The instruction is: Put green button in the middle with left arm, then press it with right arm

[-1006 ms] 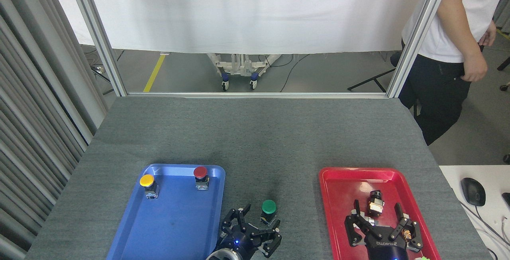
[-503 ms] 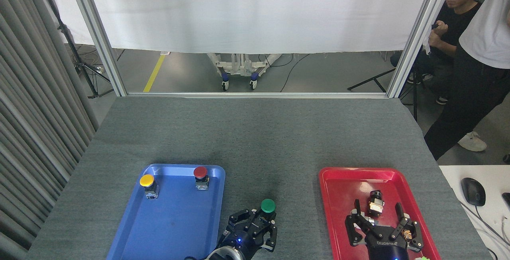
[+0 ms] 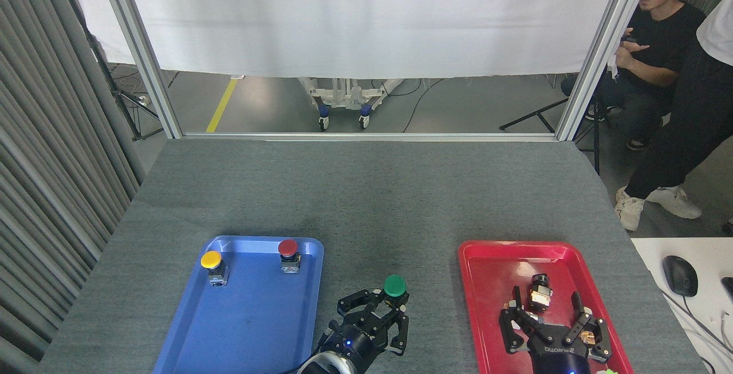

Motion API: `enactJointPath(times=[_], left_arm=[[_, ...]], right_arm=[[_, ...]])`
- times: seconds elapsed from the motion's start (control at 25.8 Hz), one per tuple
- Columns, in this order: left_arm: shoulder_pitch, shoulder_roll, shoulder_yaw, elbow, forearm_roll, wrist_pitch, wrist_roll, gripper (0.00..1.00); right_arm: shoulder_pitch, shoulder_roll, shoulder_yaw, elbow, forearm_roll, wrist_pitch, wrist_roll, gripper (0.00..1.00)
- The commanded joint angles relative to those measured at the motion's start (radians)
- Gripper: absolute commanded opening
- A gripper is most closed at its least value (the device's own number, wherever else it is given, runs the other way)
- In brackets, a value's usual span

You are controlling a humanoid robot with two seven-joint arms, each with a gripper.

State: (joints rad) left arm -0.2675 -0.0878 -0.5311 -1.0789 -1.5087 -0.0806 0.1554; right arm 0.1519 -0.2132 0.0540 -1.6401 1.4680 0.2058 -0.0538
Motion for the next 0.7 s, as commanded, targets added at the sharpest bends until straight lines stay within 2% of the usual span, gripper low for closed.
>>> enactJointPath(times=[0.0,0.23,0.5,0.66], left_arm=[[0.06,0.075,0.025,-0.151,0.002,0.013,-0.02,0.0],[0.146,0.125,0.154,-0.242,0.001,0.007,-0.039,0.0],[0.151,0.171,0.227,-0.245,0.002,0.005,-0.043,0.0],[0.149,0.224,0.266,-0.233,0.004,0.004,-0.066,0.0]], right_arm=[[-0.002,0.006,0.0,0.0,0.0,-0.002,0.0,1.0],[-0.002,0.009,0.0,0.0,0.0,-0.002,0.0,1.0],[-0.003,0.011,0.0,0.0,0.0,-0.002,0.0,1.0],[-0.003,0.017,0.0,0.0,0.0,-0.002,0.0,1.0]])
